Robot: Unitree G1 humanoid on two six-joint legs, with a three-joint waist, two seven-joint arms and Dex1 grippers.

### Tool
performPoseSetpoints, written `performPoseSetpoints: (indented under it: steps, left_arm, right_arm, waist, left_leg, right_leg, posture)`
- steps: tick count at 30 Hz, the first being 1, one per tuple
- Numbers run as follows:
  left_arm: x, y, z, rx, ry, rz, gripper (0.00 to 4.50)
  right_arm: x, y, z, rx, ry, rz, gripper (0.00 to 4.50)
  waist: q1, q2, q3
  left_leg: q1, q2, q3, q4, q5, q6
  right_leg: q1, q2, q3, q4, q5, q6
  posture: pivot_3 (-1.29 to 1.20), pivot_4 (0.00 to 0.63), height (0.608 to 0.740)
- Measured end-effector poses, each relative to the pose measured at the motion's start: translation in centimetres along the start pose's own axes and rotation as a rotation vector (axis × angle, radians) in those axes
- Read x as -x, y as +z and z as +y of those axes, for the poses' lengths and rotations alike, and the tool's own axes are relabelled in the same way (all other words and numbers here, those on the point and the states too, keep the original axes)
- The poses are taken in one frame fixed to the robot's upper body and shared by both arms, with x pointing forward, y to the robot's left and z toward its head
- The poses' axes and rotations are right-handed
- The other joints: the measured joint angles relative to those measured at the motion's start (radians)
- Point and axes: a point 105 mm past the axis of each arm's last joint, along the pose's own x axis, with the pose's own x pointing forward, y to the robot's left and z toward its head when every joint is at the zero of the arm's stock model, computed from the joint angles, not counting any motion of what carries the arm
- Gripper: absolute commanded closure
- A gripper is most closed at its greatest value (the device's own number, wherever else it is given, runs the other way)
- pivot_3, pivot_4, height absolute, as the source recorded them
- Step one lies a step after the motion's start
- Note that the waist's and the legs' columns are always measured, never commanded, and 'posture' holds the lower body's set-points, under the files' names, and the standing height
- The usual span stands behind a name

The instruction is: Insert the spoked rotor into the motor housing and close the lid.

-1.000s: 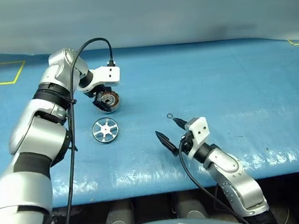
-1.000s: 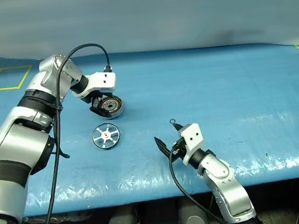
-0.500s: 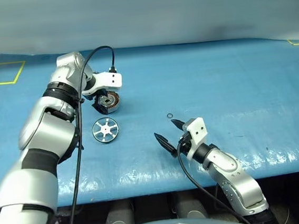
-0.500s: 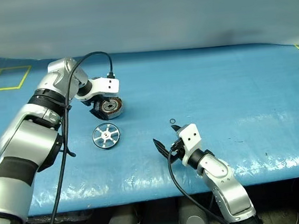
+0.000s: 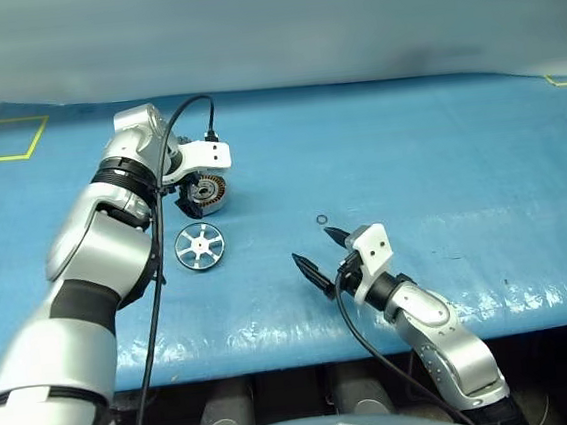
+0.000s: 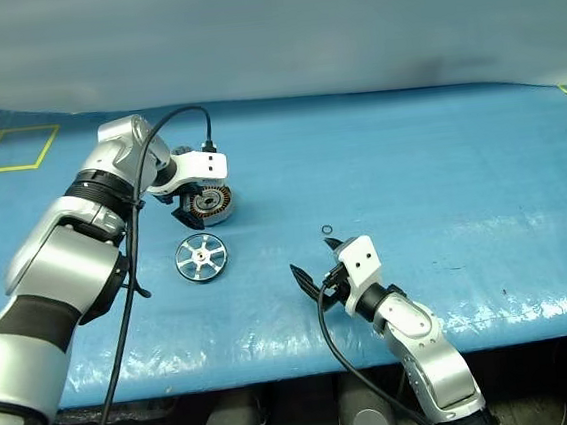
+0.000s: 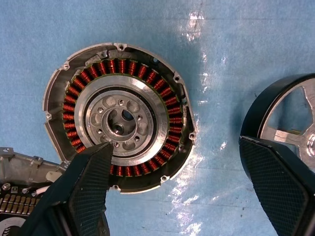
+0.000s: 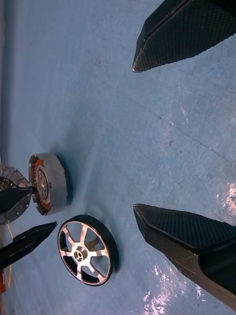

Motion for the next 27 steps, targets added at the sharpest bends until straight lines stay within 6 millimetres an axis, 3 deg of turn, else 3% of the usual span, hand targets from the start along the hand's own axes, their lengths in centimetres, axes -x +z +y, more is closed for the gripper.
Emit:
performPoseSetpoints:
  steps: [9, 12, 15, 27]
  left_arm:
    - [-0.3, 0.5, 0.4, -0.005, 0.042, -0.010, 0.05]
    - [-0.4, 0.8, 0.4, -0.010, 0.045, -0.016, 0.65]
    - [-0.5, 1.0, 0.4, -0.014, 0.046, -0.018, 1.60]
    - [-0.7, 0.7, 0.5, -0.003, 0.064, -0.011, 1.60]
  right_arm:
    - [0.2, -0.2, -0.1, 0.000, -0.007, 0.009, 0.00]
    - [0.2, -0.3, -0.1, 0.002, -0.010, 0.011, 0.00]
    - [0.2, -0.3, -0.1, 0.004, -0.011, 0.011, 0.00]
    - [0.3, -0.3, -0.1, 0.005, -0.015, 0.014, 0.00]
  waist:
    - [0.000, -0.001, 0.000]
    - [0.001, -0.001, 0.000]
    - [0.001, -0.001, 0.000]
    - [0.001, -0.001, 0.000]
  left_leg:
    - [-0.001, 0.000, 0.000, 0.010, 0.000, 0.000]
    - [-0.001, 0.000, 0.000, 0.013, 0.000, 0.000]
    - [-0.001, 0.000, 0.000, 0.013, 0.000, 0.000]
    - [-0.001, -0.001, 0.000, 0.013, 0.000, 0.001]
  right_leg:
    - [0.000, 0.000, 0.000, 0.008, 0.000, 0.000]
    - [0.001, 0.000, 0.000, 0.008, 0.000, 0.001]
    - [0.001, 0.000, 0.000, 0.008, 0.000, 0.001]
    - [0.001, 0.000, 0.000, 0.008, 0.001, 0.001]
  posture:
    - [0.00, 0.150, 0.740]
    - [0.00, 0.150, 0.740]
    - [0.00, 0.150, 0.740]
    - [0.00, 0.150, 0.740]
